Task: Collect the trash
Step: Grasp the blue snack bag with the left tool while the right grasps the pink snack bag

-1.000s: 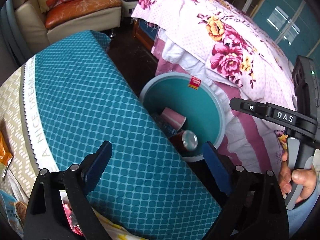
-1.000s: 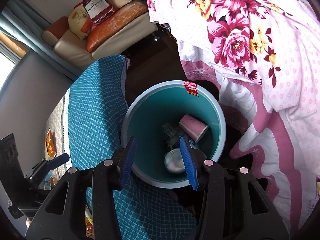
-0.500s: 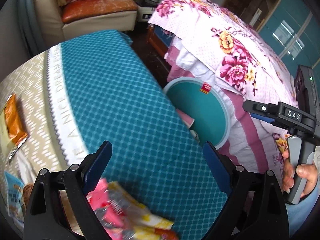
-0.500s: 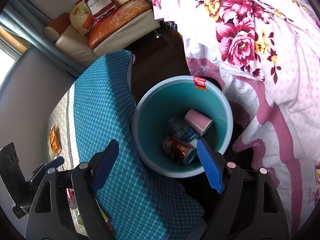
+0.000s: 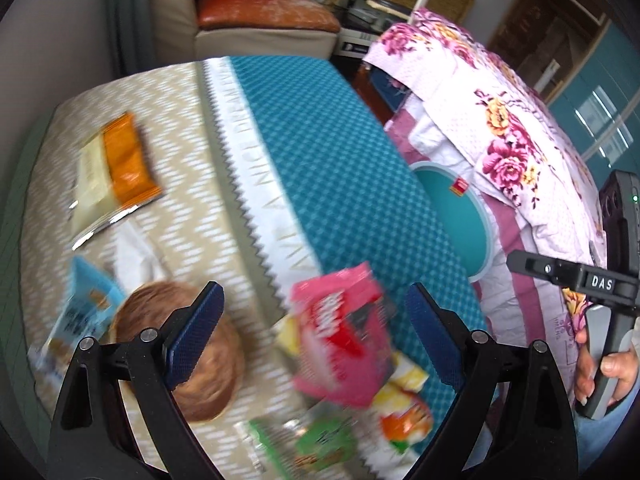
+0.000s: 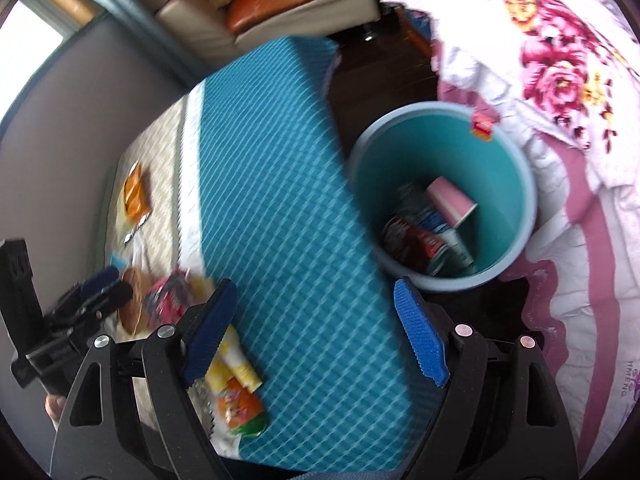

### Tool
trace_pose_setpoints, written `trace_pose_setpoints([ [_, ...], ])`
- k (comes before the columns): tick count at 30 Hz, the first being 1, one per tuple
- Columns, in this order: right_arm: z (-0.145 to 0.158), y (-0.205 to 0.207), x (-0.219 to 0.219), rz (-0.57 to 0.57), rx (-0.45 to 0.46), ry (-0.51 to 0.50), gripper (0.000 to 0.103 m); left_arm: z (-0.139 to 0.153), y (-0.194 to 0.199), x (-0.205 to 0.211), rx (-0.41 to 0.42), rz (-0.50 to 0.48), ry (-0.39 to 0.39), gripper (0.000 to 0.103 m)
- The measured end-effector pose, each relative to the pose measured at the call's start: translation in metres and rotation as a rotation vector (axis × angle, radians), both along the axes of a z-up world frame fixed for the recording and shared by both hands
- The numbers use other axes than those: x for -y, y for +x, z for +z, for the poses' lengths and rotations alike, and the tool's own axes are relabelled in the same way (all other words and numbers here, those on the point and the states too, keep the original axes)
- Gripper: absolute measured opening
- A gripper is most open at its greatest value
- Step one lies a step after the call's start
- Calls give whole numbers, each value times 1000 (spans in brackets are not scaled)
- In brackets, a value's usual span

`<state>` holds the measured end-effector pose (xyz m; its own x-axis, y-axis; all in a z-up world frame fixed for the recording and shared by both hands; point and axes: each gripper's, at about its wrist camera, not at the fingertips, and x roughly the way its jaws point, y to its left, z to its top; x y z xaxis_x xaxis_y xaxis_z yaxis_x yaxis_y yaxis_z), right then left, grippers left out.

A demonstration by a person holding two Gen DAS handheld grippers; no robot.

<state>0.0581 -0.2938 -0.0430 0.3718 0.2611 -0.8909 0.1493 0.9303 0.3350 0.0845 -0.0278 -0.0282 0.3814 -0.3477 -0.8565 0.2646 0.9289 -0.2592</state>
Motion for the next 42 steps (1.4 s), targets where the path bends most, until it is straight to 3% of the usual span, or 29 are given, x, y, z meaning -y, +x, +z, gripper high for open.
trace_pose_setpoints([
  [8,-4,2,-68,127,-30,-6,77,-10,-29,-58,14,59,58,92],
  [17,-27,17,-135,246,-106,-5,77,-20,-49,-127,-3,165,73,92],
  [24,-42,27,-169,286,-134,-28,77,-22,-40,-171,32,209,211,92],
  [34,-48,36,-189,308,-112,-74,76,-55,-15,-173,-21,105,302,92],
  [36,-47,37,-192,318,-101,-76,63,-61,-12,-172,-30,96,305,92],
  [39,-46,37,-196,343,-83,-82,53,-70,-7,-170,-48,94,304,92],
  [42,-45,36,-201,362,-60,-89,46,-75,-8,-168,-54,95,299,73],
])
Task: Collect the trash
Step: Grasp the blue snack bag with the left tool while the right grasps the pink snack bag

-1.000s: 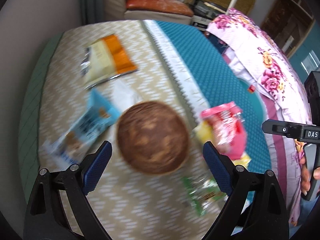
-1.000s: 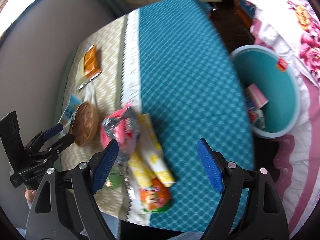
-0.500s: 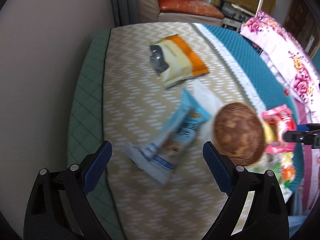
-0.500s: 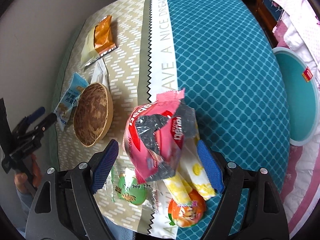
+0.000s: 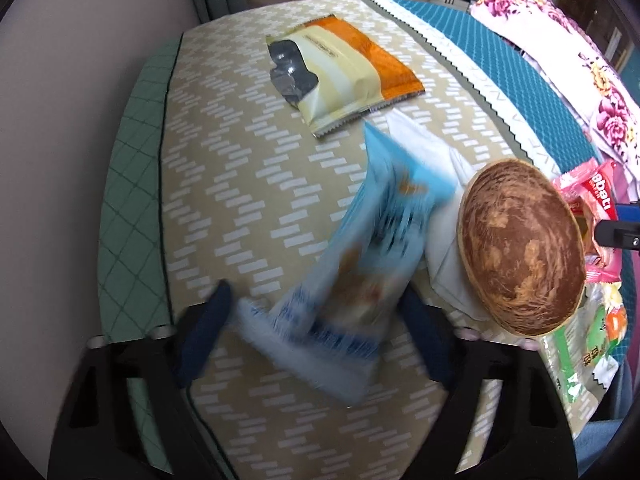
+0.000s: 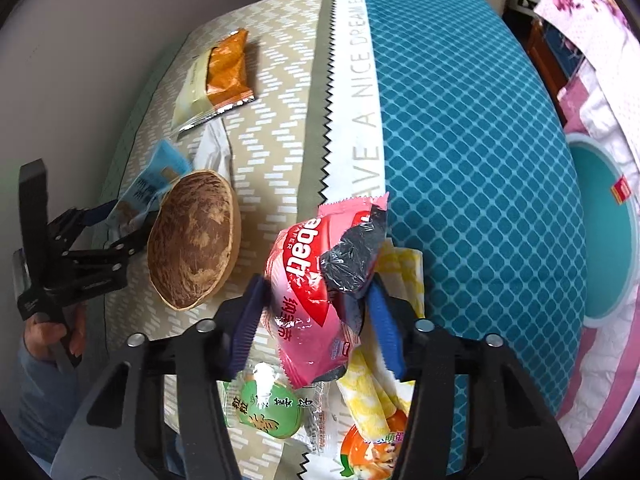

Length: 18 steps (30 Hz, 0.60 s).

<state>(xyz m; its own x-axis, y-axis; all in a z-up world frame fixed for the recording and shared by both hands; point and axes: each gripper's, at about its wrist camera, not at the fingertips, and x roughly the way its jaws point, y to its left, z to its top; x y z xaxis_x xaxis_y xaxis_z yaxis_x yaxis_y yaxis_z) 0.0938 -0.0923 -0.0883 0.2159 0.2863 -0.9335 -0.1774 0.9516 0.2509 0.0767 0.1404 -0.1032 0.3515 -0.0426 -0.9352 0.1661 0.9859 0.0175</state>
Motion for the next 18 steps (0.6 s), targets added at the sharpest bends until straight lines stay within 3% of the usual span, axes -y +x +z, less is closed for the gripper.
trace_pose_setpoints([
  [1,0,0,-1,0,2,2,44,1,-1,0,5,8,-15,61],
  [2,1,0,2,-1,5,8,35,2,-1,0,8,20,-18,47],
  [3,1,1,3,-4,2,18,23,4,-1,0,15,38,-12,39],
  [5,4,2,7,-15,6,31,23,7,-1,-4,18,76,-34,29],
  [13,15,-2,31,-20,28,67,7,36,-14,-15,71,155,-104,27],
  [18,18,-3,43,-37,-12,132,10,47,-16,-14,86,171,-122,27],
])
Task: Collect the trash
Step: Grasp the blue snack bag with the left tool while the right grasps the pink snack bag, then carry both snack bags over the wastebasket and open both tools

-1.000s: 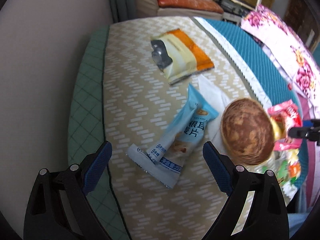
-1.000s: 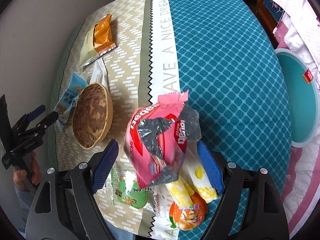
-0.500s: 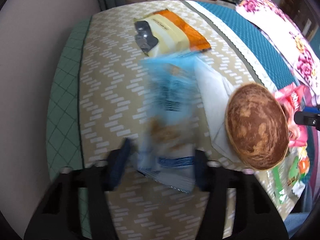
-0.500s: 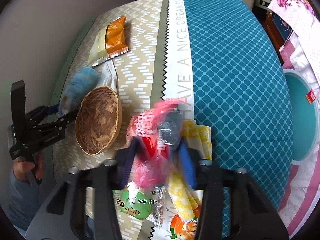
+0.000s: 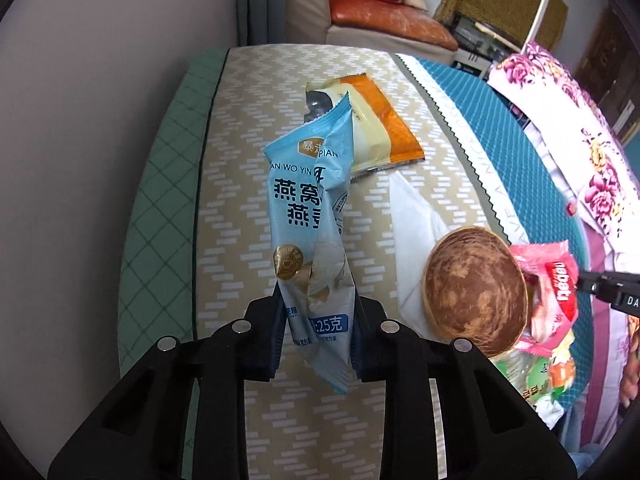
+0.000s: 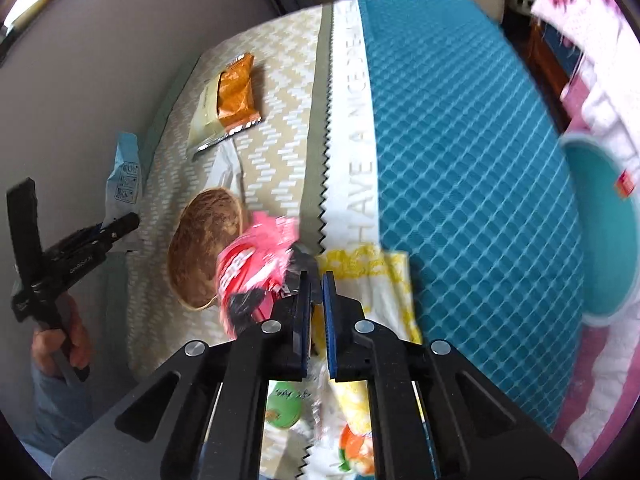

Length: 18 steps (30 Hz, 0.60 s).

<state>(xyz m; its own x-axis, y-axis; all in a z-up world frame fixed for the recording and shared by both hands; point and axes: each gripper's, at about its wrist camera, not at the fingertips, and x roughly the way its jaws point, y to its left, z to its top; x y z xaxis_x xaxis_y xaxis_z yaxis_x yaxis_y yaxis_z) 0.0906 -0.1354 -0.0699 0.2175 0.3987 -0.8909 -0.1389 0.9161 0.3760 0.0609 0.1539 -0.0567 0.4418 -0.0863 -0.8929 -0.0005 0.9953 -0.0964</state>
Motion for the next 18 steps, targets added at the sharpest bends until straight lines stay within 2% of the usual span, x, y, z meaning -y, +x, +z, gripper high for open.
trace_pose_setpoints([
  [2,3,-2,6,-16,6,-2,16,1,-2,-1,-5,11,-12,27],
  [5,9,-8,9,-15,19,11,42,5,-4,-4,0,28,-43,27],
  [8,16,-12,12,-24,29,28,50,10,-3,-3,11,25,-75,27],
  [9,16,-12,12,-23,21,38,63,10,-3,-2,15,20,-80,27],
  [11,16,-13,9,-18,22,38,74,12,-2,4,20,3,-93,27],
  [18,-9,0,-22,16,-34,45,74,3,-1,18,9,-22,-137,27],
])
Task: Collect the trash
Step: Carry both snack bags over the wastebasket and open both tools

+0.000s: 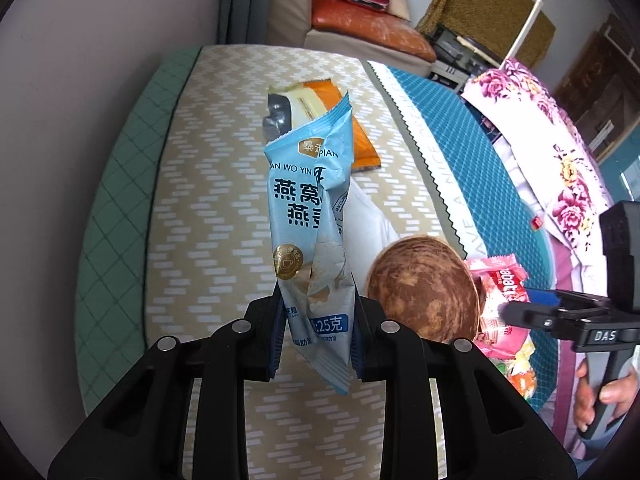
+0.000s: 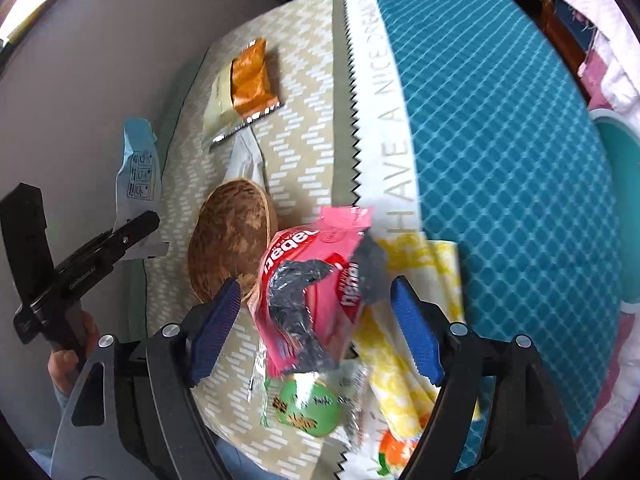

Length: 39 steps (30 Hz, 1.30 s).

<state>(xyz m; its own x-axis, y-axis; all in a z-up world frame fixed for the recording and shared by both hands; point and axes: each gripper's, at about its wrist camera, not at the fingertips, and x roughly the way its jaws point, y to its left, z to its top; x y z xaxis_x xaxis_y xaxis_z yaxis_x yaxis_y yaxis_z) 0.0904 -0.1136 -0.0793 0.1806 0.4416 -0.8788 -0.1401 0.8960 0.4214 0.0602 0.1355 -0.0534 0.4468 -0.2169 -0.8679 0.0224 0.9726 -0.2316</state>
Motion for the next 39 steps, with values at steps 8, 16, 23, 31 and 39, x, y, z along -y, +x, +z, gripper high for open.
trace_pose_setpoints([
  [8,-16,2,-9,15,-7,12,44,-6,-3,4,-15,-6,7,27],
  [16,9,-10,25,-33,41,37,42,8,-2,20,9,-46,16,27],
  [23,42,-18,61,-97,129,81,42,21,5,72,26,-157,20,27],
  [31,67,-25,129,-246,225,96,42,28,18,147,35,-283,41,27],
  [39,63,-28,206,-434,271,79,42,30,27,224,47,-382,45,28],
])
